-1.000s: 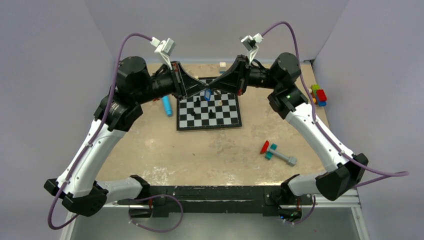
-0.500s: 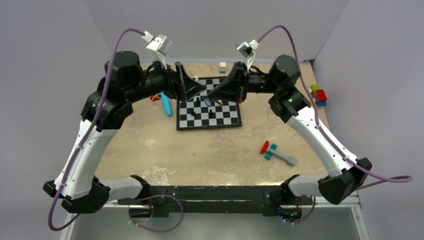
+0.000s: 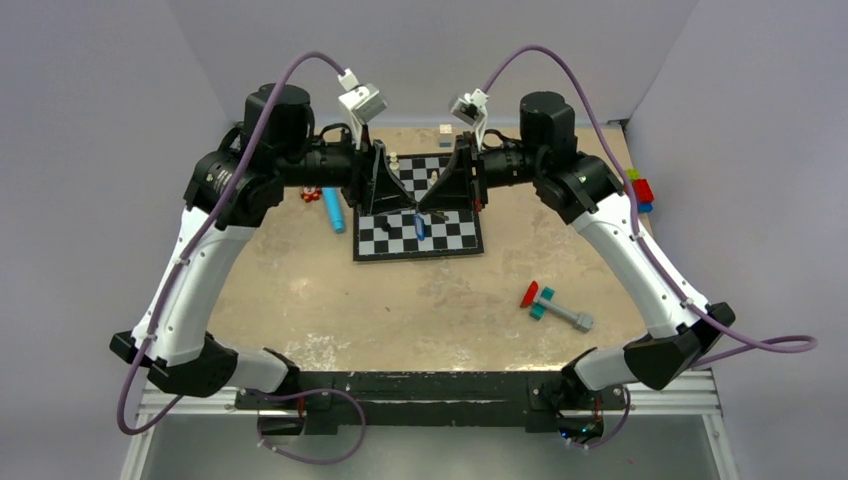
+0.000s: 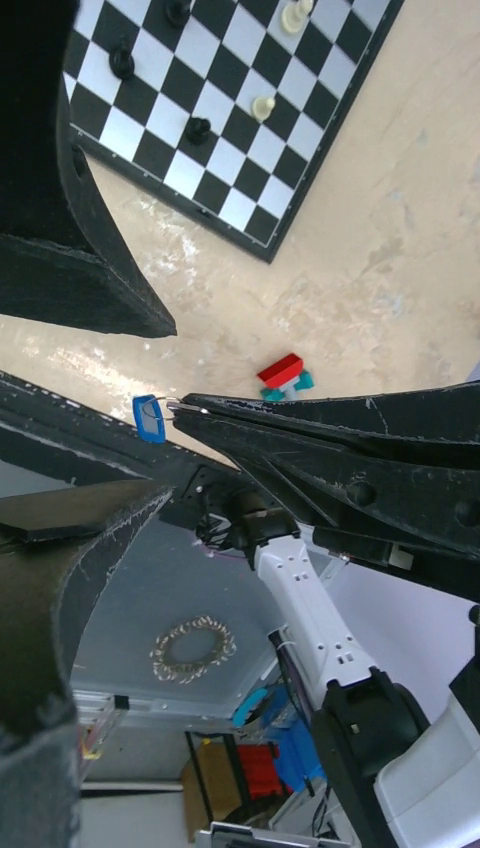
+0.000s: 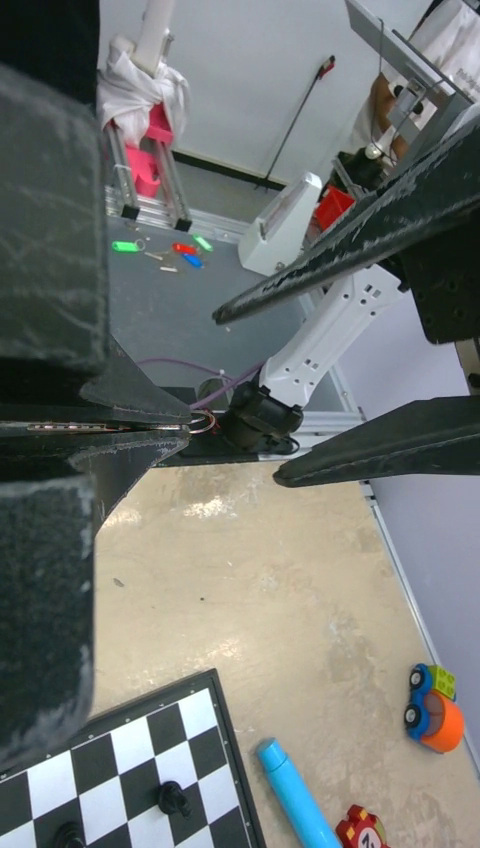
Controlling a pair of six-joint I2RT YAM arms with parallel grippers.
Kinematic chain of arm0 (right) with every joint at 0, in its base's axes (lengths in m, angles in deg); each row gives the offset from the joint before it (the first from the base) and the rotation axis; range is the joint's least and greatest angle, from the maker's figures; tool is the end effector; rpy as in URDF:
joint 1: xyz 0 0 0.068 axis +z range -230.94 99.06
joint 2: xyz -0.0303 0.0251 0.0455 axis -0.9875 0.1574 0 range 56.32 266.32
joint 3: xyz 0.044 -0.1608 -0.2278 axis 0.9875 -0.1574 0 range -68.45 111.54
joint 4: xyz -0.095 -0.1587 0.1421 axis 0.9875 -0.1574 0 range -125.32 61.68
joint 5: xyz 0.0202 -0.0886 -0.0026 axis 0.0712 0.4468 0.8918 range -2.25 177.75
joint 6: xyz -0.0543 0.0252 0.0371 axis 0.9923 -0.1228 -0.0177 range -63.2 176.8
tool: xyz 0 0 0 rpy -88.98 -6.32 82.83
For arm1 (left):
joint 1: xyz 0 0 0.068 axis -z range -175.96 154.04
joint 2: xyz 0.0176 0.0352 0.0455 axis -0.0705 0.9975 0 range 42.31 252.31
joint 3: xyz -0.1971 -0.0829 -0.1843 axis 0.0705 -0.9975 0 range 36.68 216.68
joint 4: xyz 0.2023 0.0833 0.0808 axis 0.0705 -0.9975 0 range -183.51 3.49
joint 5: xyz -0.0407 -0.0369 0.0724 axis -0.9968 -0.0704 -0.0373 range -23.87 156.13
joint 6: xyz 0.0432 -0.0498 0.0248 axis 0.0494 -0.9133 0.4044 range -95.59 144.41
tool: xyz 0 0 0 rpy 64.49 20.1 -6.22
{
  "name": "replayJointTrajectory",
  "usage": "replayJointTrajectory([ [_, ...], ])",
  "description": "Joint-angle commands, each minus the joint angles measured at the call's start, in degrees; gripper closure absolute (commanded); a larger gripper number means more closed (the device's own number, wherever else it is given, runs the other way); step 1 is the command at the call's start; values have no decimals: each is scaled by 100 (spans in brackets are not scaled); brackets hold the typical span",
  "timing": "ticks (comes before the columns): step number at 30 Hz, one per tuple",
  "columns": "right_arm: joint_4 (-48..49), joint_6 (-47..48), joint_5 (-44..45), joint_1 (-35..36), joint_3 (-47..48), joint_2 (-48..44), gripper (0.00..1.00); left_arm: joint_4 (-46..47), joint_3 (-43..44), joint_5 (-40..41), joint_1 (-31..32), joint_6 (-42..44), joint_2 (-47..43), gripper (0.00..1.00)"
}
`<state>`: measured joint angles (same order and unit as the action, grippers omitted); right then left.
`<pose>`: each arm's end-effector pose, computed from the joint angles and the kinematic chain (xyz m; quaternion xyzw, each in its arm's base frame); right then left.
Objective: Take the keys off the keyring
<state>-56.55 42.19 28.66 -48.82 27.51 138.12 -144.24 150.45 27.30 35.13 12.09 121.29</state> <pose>0.2065 0.1881 0.4700 -0.4043 0.6316 0.5692 0.3371 0.1690 -0.1441 0.5076 0.3093 0.7457 -0.4501 0.3816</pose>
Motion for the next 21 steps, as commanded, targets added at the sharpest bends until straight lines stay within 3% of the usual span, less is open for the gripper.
replayJointTrajectory([
  [1,-246,293,-124,10,226,-51,100,9,-91,-472,-24,151,-24,43],
  [11,-149,275,-139,32,178,-146,100,60,-75,-550,-19,89,135,54],
  [21,4,157,-275,32,327,-99,100,36,-57,-431,-16,78,214,57],
])
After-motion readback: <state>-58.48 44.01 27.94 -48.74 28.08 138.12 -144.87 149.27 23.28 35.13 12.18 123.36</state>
